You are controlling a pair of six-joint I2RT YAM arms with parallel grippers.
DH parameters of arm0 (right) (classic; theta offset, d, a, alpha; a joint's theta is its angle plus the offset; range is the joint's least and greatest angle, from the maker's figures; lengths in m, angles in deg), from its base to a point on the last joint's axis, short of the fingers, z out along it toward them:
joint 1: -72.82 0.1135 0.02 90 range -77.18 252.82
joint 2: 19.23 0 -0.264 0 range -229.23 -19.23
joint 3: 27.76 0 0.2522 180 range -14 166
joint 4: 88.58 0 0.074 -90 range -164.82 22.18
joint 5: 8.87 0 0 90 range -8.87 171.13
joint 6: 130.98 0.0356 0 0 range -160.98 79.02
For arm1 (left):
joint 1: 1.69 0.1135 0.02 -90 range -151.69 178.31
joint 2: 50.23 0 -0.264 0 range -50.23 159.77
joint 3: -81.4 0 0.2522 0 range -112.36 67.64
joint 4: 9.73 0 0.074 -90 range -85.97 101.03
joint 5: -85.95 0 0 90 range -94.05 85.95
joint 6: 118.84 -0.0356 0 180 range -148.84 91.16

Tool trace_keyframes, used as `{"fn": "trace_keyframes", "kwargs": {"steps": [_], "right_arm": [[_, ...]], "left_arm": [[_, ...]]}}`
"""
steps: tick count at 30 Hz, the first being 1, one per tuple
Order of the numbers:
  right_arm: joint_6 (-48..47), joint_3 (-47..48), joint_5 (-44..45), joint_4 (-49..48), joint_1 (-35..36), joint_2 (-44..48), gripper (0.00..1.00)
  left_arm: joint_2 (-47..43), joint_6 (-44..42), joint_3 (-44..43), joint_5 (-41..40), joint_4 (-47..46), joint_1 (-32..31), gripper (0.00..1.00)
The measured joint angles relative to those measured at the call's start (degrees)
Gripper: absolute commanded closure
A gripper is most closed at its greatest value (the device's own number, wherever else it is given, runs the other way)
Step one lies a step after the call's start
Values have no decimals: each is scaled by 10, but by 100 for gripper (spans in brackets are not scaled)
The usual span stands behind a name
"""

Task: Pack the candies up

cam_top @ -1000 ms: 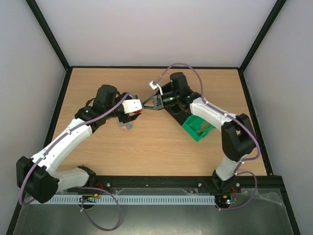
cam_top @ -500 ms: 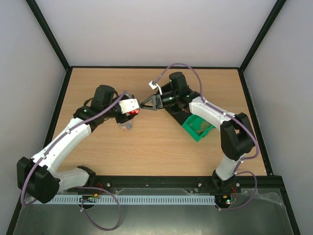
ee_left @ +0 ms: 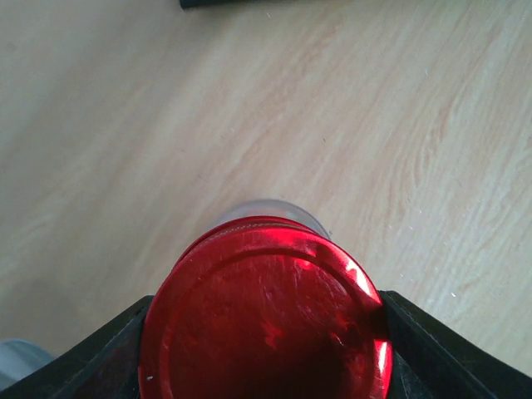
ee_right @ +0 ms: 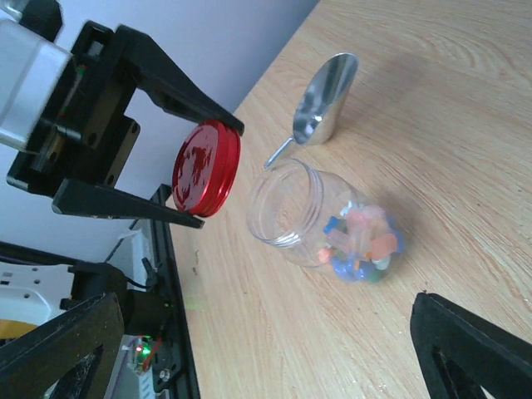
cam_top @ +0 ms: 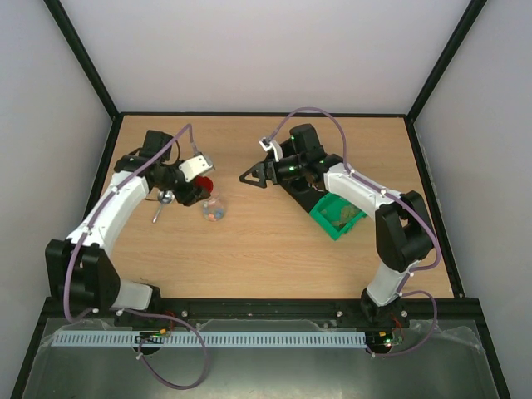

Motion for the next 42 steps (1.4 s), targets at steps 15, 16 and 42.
{"fn": "trace_keyframes", "kwargs": {"steps": [15,16,42], "right_arm": [[-28,-2,23,23,0,0,4],[-28,-2,23,24,0,0,4],[-31,0,17,41,0,-8,4]], "left_arm": [[66,2,-11,0,39,-9,40],[67,2,-11,-1,38,-10,40],[90,12,-10,-33,9,-34,36]]}}
